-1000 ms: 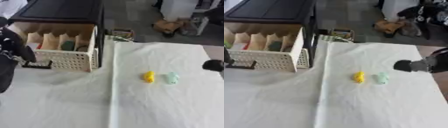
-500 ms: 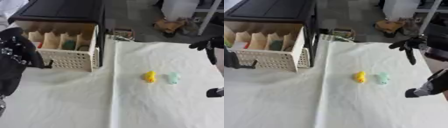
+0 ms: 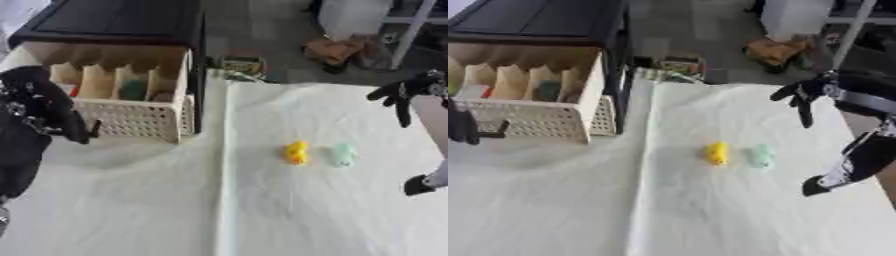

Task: Pick up objects from table and place into drawer.

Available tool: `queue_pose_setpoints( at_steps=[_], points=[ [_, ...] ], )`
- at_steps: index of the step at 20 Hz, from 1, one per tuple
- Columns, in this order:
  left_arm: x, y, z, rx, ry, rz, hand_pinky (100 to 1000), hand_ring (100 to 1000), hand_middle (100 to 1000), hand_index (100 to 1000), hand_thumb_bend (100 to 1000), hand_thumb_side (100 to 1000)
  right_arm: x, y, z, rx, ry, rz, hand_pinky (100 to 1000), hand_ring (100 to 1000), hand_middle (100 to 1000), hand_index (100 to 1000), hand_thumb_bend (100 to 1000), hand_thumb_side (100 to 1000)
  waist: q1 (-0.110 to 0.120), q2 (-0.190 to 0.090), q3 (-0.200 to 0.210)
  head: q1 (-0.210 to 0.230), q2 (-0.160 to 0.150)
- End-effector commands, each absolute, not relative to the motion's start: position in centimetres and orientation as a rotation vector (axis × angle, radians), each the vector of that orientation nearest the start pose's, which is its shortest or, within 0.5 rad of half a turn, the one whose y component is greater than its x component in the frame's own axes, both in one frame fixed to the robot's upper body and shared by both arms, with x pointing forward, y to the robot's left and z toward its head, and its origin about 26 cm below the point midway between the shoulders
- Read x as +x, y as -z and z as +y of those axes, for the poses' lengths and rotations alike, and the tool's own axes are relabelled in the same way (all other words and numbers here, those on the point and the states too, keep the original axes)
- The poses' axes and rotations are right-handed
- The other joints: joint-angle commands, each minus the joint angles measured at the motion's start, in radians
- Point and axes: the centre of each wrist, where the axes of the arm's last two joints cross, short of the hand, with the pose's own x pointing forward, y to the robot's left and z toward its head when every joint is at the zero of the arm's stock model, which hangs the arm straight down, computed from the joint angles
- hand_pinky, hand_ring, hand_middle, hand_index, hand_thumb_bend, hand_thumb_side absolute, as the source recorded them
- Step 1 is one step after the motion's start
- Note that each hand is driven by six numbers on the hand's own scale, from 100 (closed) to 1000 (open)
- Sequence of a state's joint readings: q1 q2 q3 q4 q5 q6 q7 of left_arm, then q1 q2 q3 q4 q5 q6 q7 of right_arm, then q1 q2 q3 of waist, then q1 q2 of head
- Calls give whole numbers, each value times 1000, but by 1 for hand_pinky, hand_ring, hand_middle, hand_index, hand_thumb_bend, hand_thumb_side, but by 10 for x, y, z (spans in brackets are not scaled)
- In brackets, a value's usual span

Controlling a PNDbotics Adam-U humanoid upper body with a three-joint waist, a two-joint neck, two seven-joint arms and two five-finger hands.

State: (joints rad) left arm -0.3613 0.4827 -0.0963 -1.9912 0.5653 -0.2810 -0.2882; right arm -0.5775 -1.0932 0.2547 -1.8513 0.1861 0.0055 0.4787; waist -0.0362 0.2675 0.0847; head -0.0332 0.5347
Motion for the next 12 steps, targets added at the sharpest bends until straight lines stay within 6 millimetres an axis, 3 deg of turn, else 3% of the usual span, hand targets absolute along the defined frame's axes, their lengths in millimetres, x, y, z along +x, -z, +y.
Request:
queue_pose_setpoints(
  at_steps=[1,5,12],
  points=[
    [303,-226,253,-615,649,-2442,430,436,571,799,100,552,324,-313,-316,-722,-1631,-1567,804,797,476,948,751,284,2,-13,3,-15,-2],
    [303,-225,251,-618,659,-2435,429,434,571,791,100,545,339,-308,-313,-736,-1576,-1537,793,785,458,894,707,304,2,-11,6,-27,-8],
    [303,-224,248,-622,669,-2429,428,433,571,778,100,533,366,-296,-313,-769,-1503,-1467,783,782,488,892,705,318,2,-6,11,-40,-16]
  ],
)
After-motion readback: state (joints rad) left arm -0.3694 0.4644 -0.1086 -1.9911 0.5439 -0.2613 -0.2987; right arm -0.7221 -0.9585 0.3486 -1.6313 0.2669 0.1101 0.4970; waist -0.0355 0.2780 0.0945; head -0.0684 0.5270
